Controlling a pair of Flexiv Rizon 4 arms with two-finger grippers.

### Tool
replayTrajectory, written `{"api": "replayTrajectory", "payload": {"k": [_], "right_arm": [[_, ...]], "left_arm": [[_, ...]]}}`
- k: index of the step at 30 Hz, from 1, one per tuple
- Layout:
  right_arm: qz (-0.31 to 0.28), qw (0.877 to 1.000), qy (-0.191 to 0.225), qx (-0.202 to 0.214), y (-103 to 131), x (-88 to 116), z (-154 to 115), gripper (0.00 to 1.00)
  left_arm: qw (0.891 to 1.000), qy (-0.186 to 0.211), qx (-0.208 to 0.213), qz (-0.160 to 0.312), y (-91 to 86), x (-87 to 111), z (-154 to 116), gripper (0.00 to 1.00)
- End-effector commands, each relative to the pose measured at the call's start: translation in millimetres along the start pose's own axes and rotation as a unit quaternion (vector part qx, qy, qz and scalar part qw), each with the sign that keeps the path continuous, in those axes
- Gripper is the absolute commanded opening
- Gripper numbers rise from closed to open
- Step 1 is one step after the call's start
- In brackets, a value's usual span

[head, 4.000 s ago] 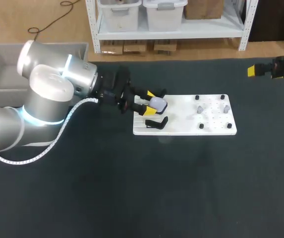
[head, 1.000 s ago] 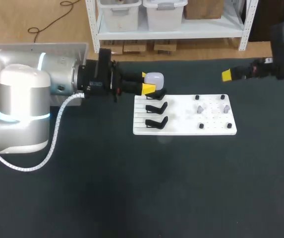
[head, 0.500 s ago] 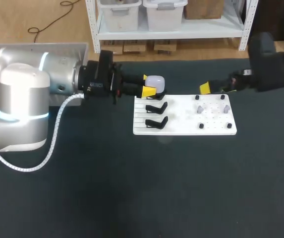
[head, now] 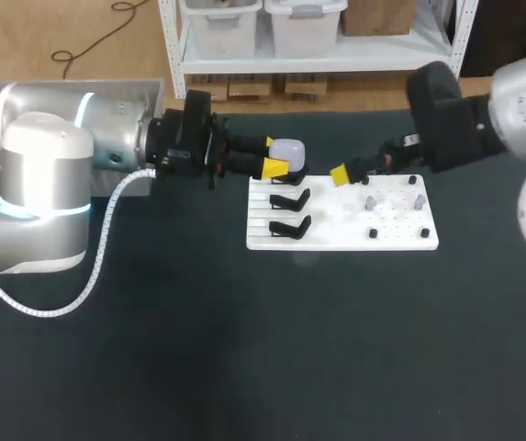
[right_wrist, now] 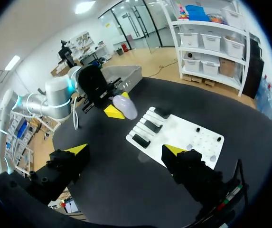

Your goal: Pick up each earbud case from the left stands, insert the matching earbuds, close the lid, and place the case in the box.

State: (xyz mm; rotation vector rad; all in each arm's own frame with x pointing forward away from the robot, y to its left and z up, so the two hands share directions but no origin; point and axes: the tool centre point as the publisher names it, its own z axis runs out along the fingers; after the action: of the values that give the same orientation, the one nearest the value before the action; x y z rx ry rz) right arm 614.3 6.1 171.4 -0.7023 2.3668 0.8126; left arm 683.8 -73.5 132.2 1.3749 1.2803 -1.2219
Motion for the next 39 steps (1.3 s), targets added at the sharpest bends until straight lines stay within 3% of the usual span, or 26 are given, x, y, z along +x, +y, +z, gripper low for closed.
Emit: {"api": "replayTrajectory", "payload": {"k": [1,8,18,39], "right_arm": [[-0.008,0.999,0.006,0.033,7.8,-9.9,16.4,1.00],[-0.028,0.997,0.007,0.067,5.7,-24.6,37.8,1.00],[-0.020,0.997,0.026,0.072,-6.4,-33.1,60.9,1.00],[0.006,0.996,0.033,0.080,-27.4,-39.5,72.4,1.00]], "left_arm": [[1.000,0.001,0.001,0.000,1.1,-0.1,0.2,0.00],[1.000,0.001,0.001,0.000,1.1,-0.1,0.2,0.00],[1.000,0.001,0.001,0.000,1.1,-0.1,0.2,0.00],[1.000,0.001,0.001,0.000,1.1,-0.1,0.2,0.00]]}}
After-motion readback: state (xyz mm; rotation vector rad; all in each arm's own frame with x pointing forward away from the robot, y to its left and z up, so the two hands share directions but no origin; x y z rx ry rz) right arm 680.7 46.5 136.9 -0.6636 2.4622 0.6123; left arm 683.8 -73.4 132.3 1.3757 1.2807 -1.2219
